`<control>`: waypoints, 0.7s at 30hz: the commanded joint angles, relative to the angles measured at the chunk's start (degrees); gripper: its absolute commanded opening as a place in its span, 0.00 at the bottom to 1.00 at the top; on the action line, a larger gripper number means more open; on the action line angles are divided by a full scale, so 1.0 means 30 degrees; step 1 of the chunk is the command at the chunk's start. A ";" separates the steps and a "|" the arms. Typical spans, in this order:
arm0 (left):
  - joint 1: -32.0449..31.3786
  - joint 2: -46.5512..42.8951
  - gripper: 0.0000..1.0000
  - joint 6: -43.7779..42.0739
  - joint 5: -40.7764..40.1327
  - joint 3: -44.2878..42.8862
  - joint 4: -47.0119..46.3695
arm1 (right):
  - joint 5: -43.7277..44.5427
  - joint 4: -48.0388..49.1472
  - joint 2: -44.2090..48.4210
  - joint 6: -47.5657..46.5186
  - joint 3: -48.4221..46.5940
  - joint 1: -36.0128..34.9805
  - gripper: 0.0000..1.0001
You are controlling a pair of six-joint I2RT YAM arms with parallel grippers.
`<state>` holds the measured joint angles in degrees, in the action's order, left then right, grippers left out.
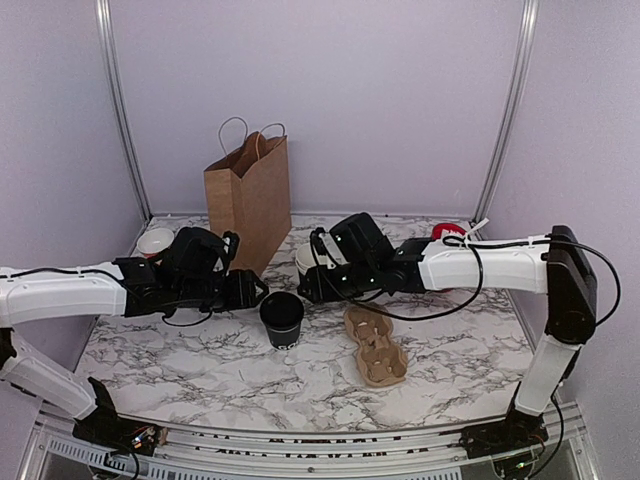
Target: Pack the takeout coffee
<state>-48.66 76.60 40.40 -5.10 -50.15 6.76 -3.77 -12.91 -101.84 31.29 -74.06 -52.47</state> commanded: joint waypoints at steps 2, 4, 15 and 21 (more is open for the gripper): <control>0.0108 -0.0367 0.60 0.0839 -0.0660 0.1161 0.0652 | -0.1013 0.0677 -0.0906 -0.0416 -0.0709 0.0214 0.43; 0.0199 -0.0394 0.60 0.0936 -0.0944 0.1274 0.0674 | -0.1084 0.0657 -0.1049 -0.0331 -0.0663 0.0233 0.42; 0.0753 0.0726 0.59 0.0467 -0.0166 0.0556 0.0579 | -0.1341 0.1049 -0.0799 -0.0027 0.0244 0.0233 0.42; 0.0753 0.1110 0.59 0.0390 0.0432 0.0618 0.0204 | -0.1453 0.1202 -0.0611 0.0103 0.0743 0.0233 0.41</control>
<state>-46.72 79.07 42.39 -5.39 -47.07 7.88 -7.53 -10.35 -104.73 31.31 -73.08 -52.10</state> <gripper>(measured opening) 0.586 0.416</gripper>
